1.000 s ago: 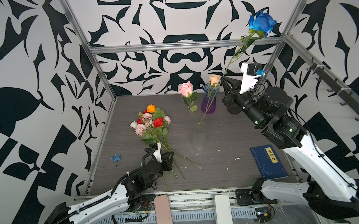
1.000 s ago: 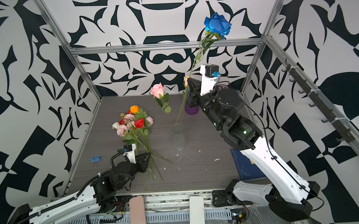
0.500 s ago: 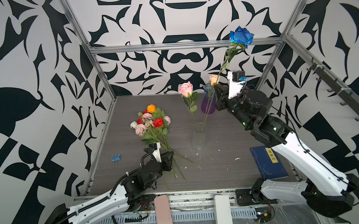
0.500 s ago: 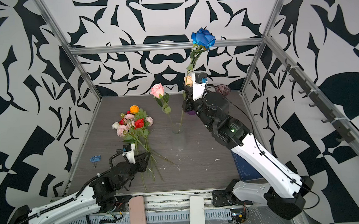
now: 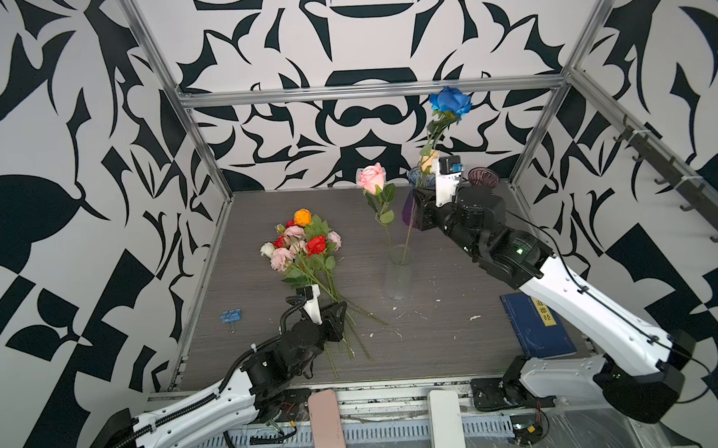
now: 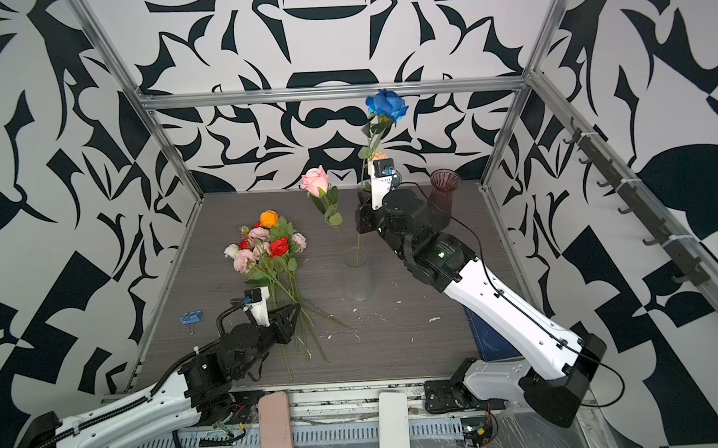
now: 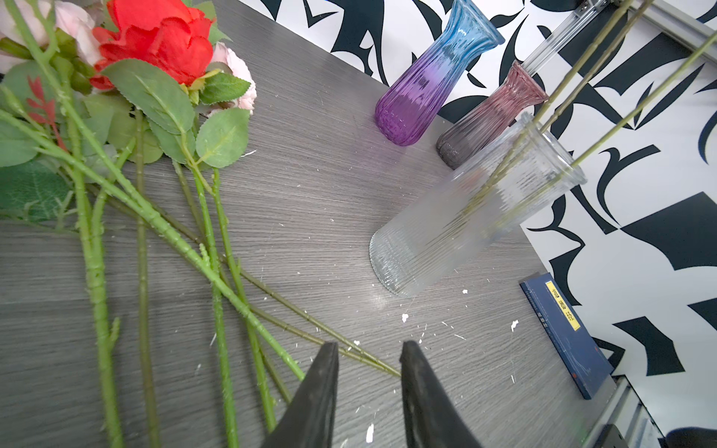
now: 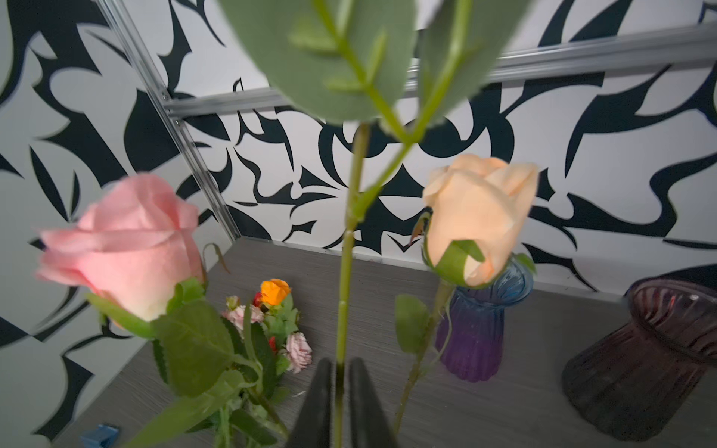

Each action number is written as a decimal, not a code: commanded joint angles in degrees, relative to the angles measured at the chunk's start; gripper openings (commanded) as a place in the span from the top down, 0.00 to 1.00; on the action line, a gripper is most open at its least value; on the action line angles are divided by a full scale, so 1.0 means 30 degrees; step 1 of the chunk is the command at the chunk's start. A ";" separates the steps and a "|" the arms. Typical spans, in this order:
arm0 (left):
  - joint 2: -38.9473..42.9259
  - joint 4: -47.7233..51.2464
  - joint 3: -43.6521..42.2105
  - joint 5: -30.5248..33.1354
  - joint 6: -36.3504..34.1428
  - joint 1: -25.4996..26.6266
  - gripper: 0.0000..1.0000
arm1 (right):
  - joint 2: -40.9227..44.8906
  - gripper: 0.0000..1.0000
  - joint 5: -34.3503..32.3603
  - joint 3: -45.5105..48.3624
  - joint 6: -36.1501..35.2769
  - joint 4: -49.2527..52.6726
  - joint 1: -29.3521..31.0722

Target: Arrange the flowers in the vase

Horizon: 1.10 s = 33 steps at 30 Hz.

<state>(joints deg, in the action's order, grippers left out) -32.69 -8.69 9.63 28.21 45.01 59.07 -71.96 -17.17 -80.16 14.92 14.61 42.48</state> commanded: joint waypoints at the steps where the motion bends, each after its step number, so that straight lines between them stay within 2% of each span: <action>1: 0.0173 -0.0034 -0.0075 0.0039 0.0200 -0.0119 0.68 | -0.0458 0.62 0.0564 -0.1366 0.0235 0.0783 0.0020; 2: 0.0202 -0.0005 -0.0075 0.0019 0.0224 -0.0119 0.68 | -0.0582 0.57 0.0687 -0.1482 0.0241 0.0916 0.0020; 4: 0.0232 -0.0003 -0.0102 0.0021 0.0230 -0.0121 0.68 | -0.0545 0.53 0.0732 -0.1522 0.0211 0.0951 0.0020; 11: 0.0261 0.0084 -0.0074 0.0059 0.0317 -0.0178 0.65 | 0.0921 0.51 -0.0294 -0.0486 0.0010 0.0904 0.0020; 12: 0.0261 0.0109 -0.0075 0.0031 0.0317 -0.0178 0.60 | 0.1255 0.51 -0.0442 -0.0242 -0.0017 0.0913 0.0020; 16: 0.0316 -0.0035 -0.0129 -0.0127 0.0289 -0.0178 0.29 | 0.3025 0.49 -0.0979 0.1038 -0.0124 0.0788 0.0020; 18: 0.0212 -0.0589 -0.0243 -0.0455 0.0144 -0.0178 0.22 | 0.4045 0.48 -0.1471 0.1827 -0.0109 0.0998 0.0020; 20: -0.0115 -0.1452 -0.0280 -0.1175 -0.0305 -0.0178 0.22 | 0.5093 0.47 -0.2124 0.2869 0.0084 0.1127 0.0020; 24: -0.1798 -0.2831 0.0156 -0.2544 -0.1144 -0.0178 0.20 | 0.6829 0.45 -0.3215 0.5010 0.1113 0.1363 0.0020; 29: -0.5830 -0.5688 0.1559 -0.5207 -0.3119 -0.0178 0.16 | 0.7368 0.47 -0.3536 0.6418 0.2686 0.2463 -0.0009; 33: -0.9355 -0.8420 0.2749 -0.6335 -0.5685 0.0211 0.03 | 0.7875 0.47 -0.3463 0.8764 0.4436 0.2480 -0.0009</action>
<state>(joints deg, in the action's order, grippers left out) -56.88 -24.01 15.07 13.50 34.96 59.00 -49.65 -26.04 -57.28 23.14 21.32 42.48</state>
